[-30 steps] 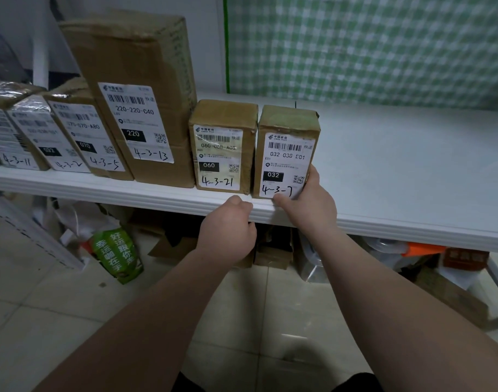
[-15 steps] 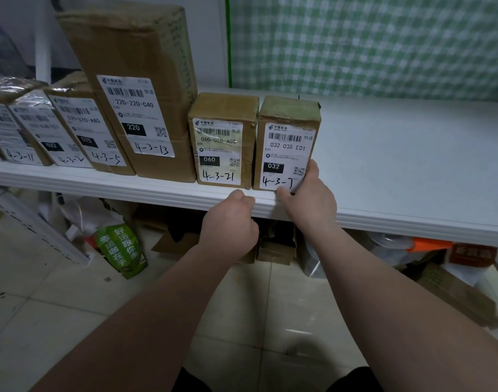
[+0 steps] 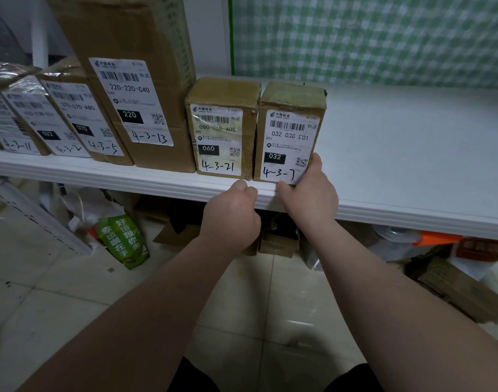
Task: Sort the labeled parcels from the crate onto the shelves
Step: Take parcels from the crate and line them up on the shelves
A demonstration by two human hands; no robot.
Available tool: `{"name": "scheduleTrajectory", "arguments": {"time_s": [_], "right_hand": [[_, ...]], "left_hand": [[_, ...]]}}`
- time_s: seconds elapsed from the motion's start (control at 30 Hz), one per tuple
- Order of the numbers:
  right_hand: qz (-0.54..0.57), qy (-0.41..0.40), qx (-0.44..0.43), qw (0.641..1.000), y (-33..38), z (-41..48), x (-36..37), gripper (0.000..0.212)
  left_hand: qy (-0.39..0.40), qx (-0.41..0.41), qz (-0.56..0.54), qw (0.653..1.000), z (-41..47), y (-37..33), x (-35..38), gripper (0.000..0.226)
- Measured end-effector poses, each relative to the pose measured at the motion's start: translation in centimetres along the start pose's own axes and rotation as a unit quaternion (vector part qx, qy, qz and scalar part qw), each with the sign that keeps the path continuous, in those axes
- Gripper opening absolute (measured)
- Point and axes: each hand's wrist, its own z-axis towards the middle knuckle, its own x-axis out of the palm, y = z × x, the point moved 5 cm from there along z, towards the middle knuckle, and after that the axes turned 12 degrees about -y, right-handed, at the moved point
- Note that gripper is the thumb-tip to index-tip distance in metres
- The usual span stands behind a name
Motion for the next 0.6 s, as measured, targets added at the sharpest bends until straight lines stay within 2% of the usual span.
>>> {"name": "scheduleTrajectory", "arguments": {"time_s": [0.27, 0.4, 0.5, 0.6], "right_hand": [[0.025, 0.002, 0.008, 1.0, -0.2, -0.4, -0.5, 0.07], [0.079, 0.062, 0.072, 0.992, -0.2, -0.2, -1.4, 0.06], [0.103, 0.126, 0.149, 0.975, 0.6, -0.1, -3.5, 0.059], [0.101, 0.166, 0.216, 0.957, 2.1, -0.4, -6.3, 0.063]], "left_hand": [[0.003, 0.002, 0.008, 1.0, -0.1, -0.2, 0.1, 0.027], [0.076, -0.03, -0.034, 0.996, 0.4, 0.2, -0.1, 0.04], [0.192, -0.085, -0.114, 0.971, 1.3, 0.5, -1.7, 0.054], [0.224, -0.156, -0.16, 0.949, 2.6, 0.4, -5.5, 0.049]]}}
